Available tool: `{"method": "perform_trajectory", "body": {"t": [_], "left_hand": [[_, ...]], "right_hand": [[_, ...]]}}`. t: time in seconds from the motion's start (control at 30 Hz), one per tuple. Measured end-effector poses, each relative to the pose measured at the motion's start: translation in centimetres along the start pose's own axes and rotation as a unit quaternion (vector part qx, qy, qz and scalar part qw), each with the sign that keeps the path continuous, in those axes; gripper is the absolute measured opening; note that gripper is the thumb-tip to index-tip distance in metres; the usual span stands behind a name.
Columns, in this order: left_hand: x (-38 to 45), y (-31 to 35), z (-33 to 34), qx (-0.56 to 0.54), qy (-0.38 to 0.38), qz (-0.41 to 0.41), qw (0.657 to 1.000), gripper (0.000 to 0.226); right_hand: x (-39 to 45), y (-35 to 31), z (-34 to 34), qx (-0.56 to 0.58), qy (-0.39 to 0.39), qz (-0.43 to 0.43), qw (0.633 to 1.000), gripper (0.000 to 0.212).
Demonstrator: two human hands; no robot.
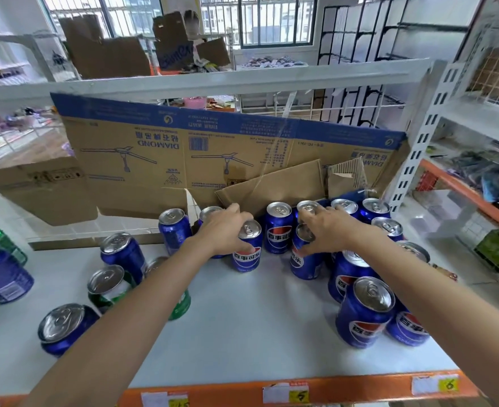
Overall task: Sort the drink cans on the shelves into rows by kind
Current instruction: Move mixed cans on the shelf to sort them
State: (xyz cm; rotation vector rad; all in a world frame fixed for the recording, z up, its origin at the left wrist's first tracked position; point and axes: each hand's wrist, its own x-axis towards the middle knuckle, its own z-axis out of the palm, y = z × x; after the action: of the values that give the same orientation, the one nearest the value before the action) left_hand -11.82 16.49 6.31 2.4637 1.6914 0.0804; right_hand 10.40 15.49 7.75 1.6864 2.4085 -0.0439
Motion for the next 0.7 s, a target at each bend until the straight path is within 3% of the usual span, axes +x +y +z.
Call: {"method": "perform_trajectory", "body": {"t": [0.27,0.43,0.7], "left_hand": [[0.8,2.6,0.6,-0.108,0.025,0.036,0.993,0.052],[1.2,4.4,1.5,-0.146,0.03,0.048,0.988,0.046],[1.0,5.7,3.0,-0.151,0.068,0.001,0.986,0.058]], "right_hand": [[-0.3,1.2,0.3,-0.008,0.016,-0.008,1.0,0.079],[-0.7,1.3,0.6,0.044,0.016,-0.02,0.999,0.079],[-1.0,1.7,0.8,0.07,0.015,-0.04,0.997,0.077]]}}
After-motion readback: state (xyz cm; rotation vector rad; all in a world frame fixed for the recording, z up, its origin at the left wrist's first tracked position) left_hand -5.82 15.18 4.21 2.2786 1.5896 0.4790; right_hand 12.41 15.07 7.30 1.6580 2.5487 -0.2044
